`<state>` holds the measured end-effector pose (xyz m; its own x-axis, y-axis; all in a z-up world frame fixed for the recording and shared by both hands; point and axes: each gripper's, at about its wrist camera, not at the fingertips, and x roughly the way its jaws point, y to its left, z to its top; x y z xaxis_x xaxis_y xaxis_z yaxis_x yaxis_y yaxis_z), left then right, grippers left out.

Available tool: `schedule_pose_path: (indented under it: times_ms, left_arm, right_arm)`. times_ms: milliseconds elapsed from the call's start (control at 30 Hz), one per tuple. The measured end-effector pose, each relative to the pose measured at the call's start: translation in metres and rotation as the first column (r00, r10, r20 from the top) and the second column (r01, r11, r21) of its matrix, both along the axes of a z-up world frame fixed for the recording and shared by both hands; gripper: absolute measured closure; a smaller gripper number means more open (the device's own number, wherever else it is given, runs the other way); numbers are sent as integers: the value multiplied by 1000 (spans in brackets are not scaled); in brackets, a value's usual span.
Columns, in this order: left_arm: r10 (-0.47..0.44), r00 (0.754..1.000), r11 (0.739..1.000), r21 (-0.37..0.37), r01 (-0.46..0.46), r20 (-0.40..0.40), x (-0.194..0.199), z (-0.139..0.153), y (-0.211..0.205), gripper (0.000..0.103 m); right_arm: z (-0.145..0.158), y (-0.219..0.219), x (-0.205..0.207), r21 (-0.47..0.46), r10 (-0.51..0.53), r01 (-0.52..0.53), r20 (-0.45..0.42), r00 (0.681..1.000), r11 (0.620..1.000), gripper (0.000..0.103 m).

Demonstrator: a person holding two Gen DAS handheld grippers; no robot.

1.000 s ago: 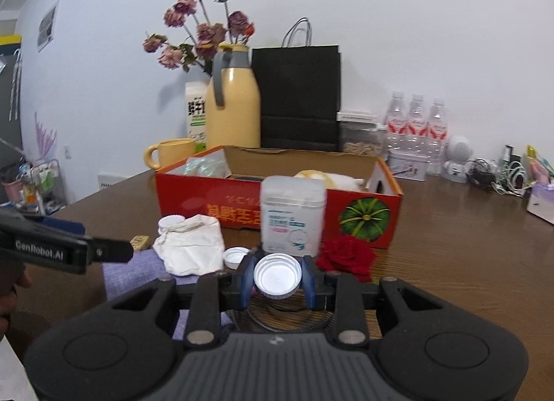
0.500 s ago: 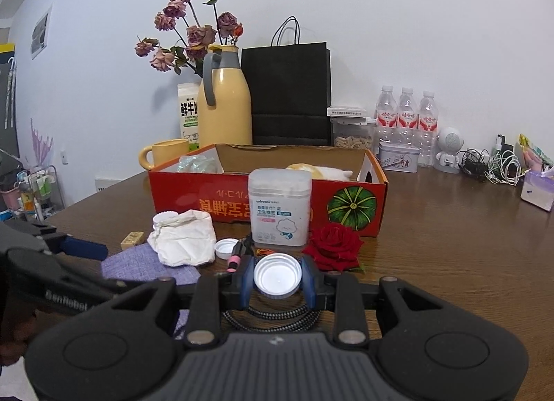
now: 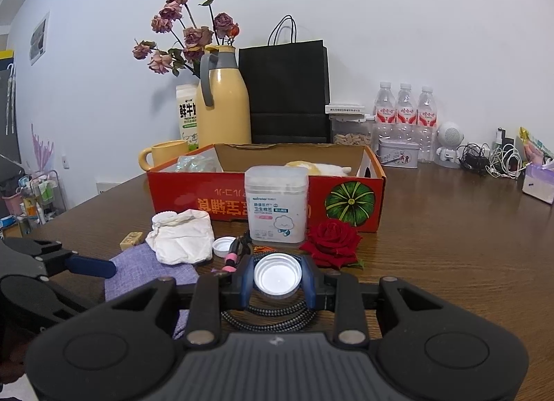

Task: Organize objects
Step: 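Grasp the white cap with the right gripper while the left grasps the purple pouch, then carry the cap and purple pouch into the box and open both grippers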

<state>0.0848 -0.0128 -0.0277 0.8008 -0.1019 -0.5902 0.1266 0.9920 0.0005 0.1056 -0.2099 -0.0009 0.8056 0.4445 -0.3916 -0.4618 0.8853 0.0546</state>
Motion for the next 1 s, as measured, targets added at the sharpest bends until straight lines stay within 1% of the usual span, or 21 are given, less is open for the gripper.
schedule_pose_path:
  times_ms: [67,100,133,167,200,233,267,333,467,667,767,867,1000]
  left_arm:
    - [-7,1000,1000,-7,8,9,-4,1,-1,33]
    - [-8,1000,1000,-11,8,12,-6,2,0,37]
    - [-5,1000,1000,-19,5,15,-7,3,1,50]
    - [3,1000,999,-35,-2,17,-7,4,4,67]
    - [6,1000,998,-56,-5,14,-8,5,8,74]
    - [3,1000,996,-84,-3,8,-8,6,12,83]
    - [4,1000,995,-96,-3,9,-9,7,15,87]
    - [6,999,996,-85,-3,33,-13,11,16,93]
    - [2,996,998,-70,4,86,-21,22,17,93]
    - [6,990,998,-66,3,140,-25,34,21,93]
    - [1,988,997,-70,10,154,-27,35,23,93]
    - [17,990,997,-71,-7,137,-23,29,25,93]
    - [60,996,995,-90,-53,73,-16,19,30,93]
  right_arm:
    - [0,-1,0,3,1,-1,0,1000,1000,75]
    - [0,-2,0,4,2,-2,0,1000,1000,75]
    - [0,-2,0,4,2,-2,0,1000,1000,75]
    - [0,-2,0,5,3,-3,2,1000,1000,75]
    - [0,-3,-1,6,4,-4,3,1000,1000,75]
    - [0,-3,-2,7,5,-5,4,1000,1000,75]
    - [0,-4,-2,7,6,-6,5,1000,1000,75]
    - [0,-5,-3,7,6,-6,5,1000,1000,75]
    - [0,-6,-2,7,7,-7,6,1000,1000,75]
    - [1,-3,-4,4,16,-16,11,1000,1000,75]
    - [2,-3,-5,1,17,-17,13,1000,1000,75]
    - [3,-2,-5,0,18,-18,13,1000,1000,75]
    - [3,0,-5,-1,18,-18,14,1000,1000,75]
